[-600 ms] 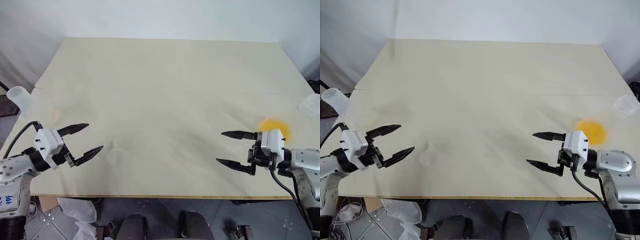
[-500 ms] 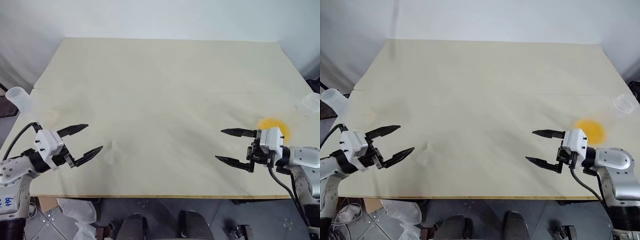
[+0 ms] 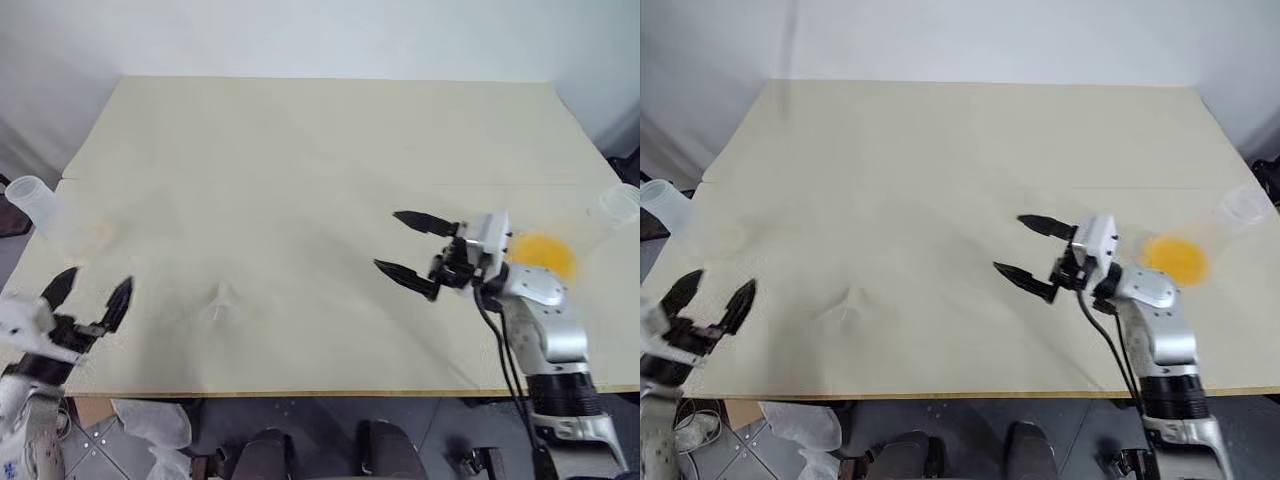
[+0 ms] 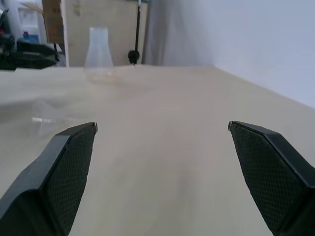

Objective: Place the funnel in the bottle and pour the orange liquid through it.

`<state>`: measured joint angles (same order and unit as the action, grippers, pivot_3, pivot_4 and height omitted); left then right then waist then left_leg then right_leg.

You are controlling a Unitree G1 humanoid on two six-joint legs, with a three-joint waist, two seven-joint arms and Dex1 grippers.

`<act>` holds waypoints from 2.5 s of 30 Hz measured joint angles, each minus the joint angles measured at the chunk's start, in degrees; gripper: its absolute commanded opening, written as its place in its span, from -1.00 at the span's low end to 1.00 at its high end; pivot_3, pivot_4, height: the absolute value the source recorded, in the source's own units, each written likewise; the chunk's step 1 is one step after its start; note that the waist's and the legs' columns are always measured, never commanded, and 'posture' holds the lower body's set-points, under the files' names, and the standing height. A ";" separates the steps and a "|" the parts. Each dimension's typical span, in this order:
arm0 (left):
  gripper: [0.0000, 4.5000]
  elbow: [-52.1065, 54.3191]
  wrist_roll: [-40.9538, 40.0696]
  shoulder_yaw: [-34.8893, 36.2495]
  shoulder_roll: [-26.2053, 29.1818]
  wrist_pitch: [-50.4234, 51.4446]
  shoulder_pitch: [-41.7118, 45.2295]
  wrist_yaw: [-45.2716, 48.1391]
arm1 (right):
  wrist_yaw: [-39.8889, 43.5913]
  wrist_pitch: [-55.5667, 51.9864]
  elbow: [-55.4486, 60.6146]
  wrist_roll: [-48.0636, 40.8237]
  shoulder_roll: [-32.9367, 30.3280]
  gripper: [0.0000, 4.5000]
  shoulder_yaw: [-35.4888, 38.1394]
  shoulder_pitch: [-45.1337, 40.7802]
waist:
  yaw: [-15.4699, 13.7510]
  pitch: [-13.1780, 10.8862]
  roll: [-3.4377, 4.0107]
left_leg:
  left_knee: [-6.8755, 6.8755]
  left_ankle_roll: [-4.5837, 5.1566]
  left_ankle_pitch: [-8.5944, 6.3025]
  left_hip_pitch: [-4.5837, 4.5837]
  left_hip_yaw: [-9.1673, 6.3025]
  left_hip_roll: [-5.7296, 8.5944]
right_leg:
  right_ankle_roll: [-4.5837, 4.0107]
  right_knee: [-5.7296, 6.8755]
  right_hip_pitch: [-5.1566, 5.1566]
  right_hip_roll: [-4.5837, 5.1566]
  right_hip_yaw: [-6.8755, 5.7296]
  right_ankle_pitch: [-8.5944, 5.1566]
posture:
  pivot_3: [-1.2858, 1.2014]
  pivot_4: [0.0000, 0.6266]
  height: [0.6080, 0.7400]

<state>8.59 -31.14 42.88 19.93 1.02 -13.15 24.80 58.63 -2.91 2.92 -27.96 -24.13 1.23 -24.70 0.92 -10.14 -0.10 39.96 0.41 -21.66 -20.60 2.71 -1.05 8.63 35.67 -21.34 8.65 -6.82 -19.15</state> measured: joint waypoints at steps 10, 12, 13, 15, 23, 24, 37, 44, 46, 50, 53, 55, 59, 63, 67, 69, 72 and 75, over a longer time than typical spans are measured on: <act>1.00 -0.01 -5.68 4.26 0.44 4.68 0.14 -7.76 | -0.89 -1.16 1.19 1.24 1.80 0.99 -3.73 -1.51 | -1.15 0.03 -0.07 | 0.05 0.02 -0.02 -0.02 -0.26 0.23 | 0.00 -0.01 0.14 -0.02 -0.06 0.00 | 0.03 -0.52 1.00; 1.00 -0.63 -5.67 4.11 4.72 7.52 5.14 -10.65 | -0.64 -1.15 1.14 1.51 1.79 0.99 -3.77 -1.51 | -1.03 0.03 -0.07 | 0.06 0.01 -0.02 -0.02 -0.28 0.23 | -0.01 -0.01 0.15 -0.07 -0.08 0.00 | 0.03 -0.52 1.00; 1.00 -0.62 -5.54 4.01 5.92 8.13 6.70 -11.47 | -0.61 -1.15 1.14 1.52 1.79 0.99 -3.76 -1.51 | -0.84 0.04 -0.07 | 0.05 0.01 -0.02 -0.01 -0.26 0.24 | -0.01 0.00 0.15 -0.06 -0.06 0.00 | 0.03 -0.52 1.00; 1.00 -2.70 -3.86 2.66 9.02 10.19 11.40 -14.41 | -0.57 -1.13 1.07 1.55 1.78 0.99 -3.70 -1.40 | -0.74 0.03 -0.06 | 0.03 0.01 -0.02 0.01 -0.25 0.27 | 0.00 0.02 0.14 -0.06 -0.07 0.00 | 0.03 -0.52 1.00; 1.00 -15.88 3.40 -4.78 17.64 15.43 29.88 -19.93 | -0.97 -1.40 1.45 1.56 2.24 0.99 -4.47 -0.75 | -0.15 0.03 -0.09 | -0.02 -0.04 -0.04 0.00 -0.22 0.27 | 0.00 0.14 0.02 -0.10 -0.20 0.00 | 0.03 -0.52 1.00; 1.00 -17.51 4.22 -5.73 18.68 15.78 31.57 -19.95 | -1.11 -1.42 1.54 1.55 2.26 0.99 -4.49 -0.71 | -0.11 0.03 -0.09 | -0.02 -0.04 -0.04 0.00 -0.22 0.27 | 0.00 0.14 0.02 -0.09 -0.22 0.00 | 0.03 -0.52 1.00; 0.74 -34.20 9.25 -10.74 22.74 16.91 43.94 -17.91 | -3.28 -2.10 3.68 1.52 2.38 1.00 -4.55 0.64 | 0.80 0.01 -0.11 | -0.02 -0.06 -0.03 -0.01 -0.22 0.25 | 0.00 0.23 -0.03 -0.08 -0.30 0.00 | 0.03 -0.52 1.00; 0.05 -36.08 10.32 -10.80 23.09 16.89 44.50 -17.09 | -4.70 -2.01 4.16 1.53 2.47 1.00 -4.55 1.96 | 0.71 0.01 -0.11 | -0.01 -0.06 -0.03 -0.01 -0.23 0.26 | 0.00 0.25 -0.02 -0.06 -0.29 0.00 | 0.03 -0.52 1.00; 0.05 -36.40 10.29 -10.80 23.01 16.46 44.93 -16.39 | -5.02 -1.77 4.59 1.54 2.47 1.00 -4.54 2.13 | 0.70 0.01 -0.12 | 0.00 -0.06 -0.03 -0.01 -0.24 0.26 | 0.00 0.26 -0.02 -0.07 -0.30 0.00 | 0.03 -0.52 1.00; 0.05 -35.46 7.53 -10.77 20.23 11.02 47.40 -9.80 | -5.94 -0.91 5.46 1.61 2.41 1.00 -3.86 3.22 | 0.42 0.01 -0.13 | 0.09 -0.06 -0.03 -0.13 -0.39 0.29 | 0.00 0.26 -0.02 -0.03 -0.39 0.00 | 0.03 -0.52 1.00; 0.05 -33.27 5.16 -12.12 18.46 9.40 49.61 -4.33 | -6.50 -0.71 6.49 1.75 1.31 1.00 -2.38 4.40 | 0.49 0.01 -0.14 | 0.10 -0.06 -0.03 -0.23 -0.44 0.31 | 0.00 0.25 -0.05 -0.03 -0.47 0.00 | 0.03 -0.52 1.00; 0.05 -29.74 2.64 -15.53 17.00 10.55 52.08 1.92 | -6.62 -0.72 7.73 1.81 -1.73 1.00 0.22 7.64 | 0.00 0.01 -0.14 | 0.25 -0.06 -0.03 -0.51 -0.43 0.34 | 0.00 0.27 -0.09 -0.03 -0.68 0.00 | 0.03 -0.52 1.00; 0.05 -23.34 -0.45 -27.38 14.30 18.51 56.02 15.77 | -6.58 -0.74 9.84 1.83 -7.77 1.00 7.22 15.85 | -1.22 0.01 -0.14 | 0.19 -0.05 -0.03 -0.56 -0.39 0.42 | 0.00 0.24 -0.07 -0.01 -0.73 0.00 | 0.03 -0.52 1.00; 0.05 -22.73 1.07 -40.24 7.59 22.51 59.08 23.98 | -7.38 -0.83 12.43 1.65 -10.29 1.00 13.39 23.14 | -1.27 0.01 -0.14 | 0.16 -0.05 -0.03 -0.55 -0.06 0.33 | 0.01 0.13 -0.13 -0.05 -0.72 0.00 | 0.03 -0.52 1.00; 0.05 -26.95 6.55 -48.21 3.22 18.40 62.22 29.20 | -9.94 -0.97 16.40 1.46 -10.95 1.00 18.49 29.13 | -0.61 0.01 -0.12 | 0.07 -0.07 -0.01 -0.40 0.22 0.24 | 0.00 0.08 -0.18 -0.09 -0.71 0.00 | 0.03 -0.52 1.00; 0.05 -30.44 9.28 -50.35 0.95 14.44 63.06 30.49 | -11.11 -1.08 18.66 1.41 -10.79 1.00 19.52 31.12 | -0.87 0.01 -0.11 | 0.12 -0.05 0.00 -0.39 0.27 0.25 | 0.00 0.08 -0.17 -0.07 -0.66 0.00 | 0.03 -0.52 1.00; 0.05 -35.92 11.72 -51.32 -2.60 9.71 63.95 31.72 | -13.01 -1.48 22.97 1.31 -9.78 1.00 19.43 33.34 | -1.01 -0.01 -0.14 | 0.22 -0.05 0.00 -0.45 0.29 0.25 | 0.00 0.06 -0.17 -0.07 -0.62 0.00 | 0.03 -0.52 1.00; 0.05 -37.45 13.35 -51.19 -3.50 7.48 64.69 32.17 | -14.72 -2.29 25.11 1.28 -9.00 1.00 19.29 34.33 | -1.30 0.00 -0.14 | 0.23 -0.05 0.00 -0.45 0.26 0.26 | 0.00 0.07 -0.17 -0.06 -0.63 0.00 | 0.03 -0.52 1.00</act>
<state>-28.86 -17.79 -8.31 16.43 8.50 51.53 56.97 43.91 -5.20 28.03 -26.68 -33.13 20.52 9.62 -0.38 -10.14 -0.24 40.19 0.36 -21.66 -21.04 2.98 -0.79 8.63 35.74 -21.51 8.58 -7.44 -19.16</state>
